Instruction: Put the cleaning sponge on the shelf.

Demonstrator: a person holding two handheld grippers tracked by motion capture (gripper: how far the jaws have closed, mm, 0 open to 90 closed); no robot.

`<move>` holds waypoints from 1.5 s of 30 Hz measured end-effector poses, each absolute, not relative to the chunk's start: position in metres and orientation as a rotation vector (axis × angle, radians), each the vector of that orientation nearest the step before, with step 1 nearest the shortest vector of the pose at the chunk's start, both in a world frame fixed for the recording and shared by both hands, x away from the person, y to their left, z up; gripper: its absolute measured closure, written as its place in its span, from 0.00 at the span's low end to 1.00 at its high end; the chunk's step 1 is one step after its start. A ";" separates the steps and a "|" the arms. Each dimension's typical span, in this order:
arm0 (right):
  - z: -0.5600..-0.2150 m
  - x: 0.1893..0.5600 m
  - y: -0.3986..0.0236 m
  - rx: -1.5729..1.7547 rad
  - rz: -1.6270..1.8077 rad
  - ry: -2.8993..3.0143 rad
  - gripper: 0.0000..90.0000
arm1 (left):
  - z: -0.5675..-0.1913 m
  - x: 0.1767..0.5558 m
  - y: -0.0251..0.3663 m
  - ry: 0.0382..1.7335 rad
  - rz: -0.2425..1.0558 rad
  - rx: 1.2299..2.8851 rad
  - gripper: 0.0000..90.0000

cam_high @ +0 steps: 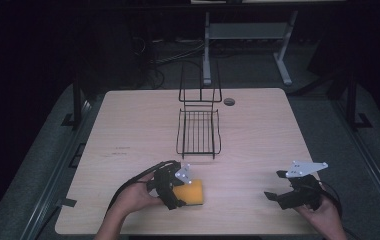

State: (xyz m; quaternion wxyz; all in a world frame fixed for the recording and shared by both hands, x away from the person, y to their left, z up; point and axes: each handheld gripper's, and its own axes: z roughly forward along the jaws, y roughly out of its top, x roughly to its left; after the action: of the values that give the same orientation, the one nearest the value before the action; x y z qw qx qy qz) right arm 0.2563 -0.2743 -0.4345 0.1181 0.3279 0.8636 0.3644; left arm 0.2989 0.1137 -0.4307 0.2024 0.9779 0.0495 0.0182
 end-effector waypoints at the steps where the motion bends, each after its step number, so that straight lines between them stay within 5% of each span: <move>1: -0.435 0.256 -0.274 0.956 1.066 2.526 0.15 | -0.432 0.299 0.114 0.139 0.052 2.730 0.20; 45: -0.436 0.257 -0.275 0.955 1.067 2.534 0.15 | -0.442 0.299 0.112 0.144 0.060 2.710 0.23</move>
State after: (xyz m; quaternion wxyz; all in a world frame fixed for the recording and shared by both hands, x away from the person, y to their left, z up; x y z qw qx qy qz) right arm 0.2572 -0.2745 -0.4360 0.1154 0.3260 0.8647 0.3642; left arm 0.2986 0.1122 -0.4422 0.2118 0.9757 0.0518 0.0217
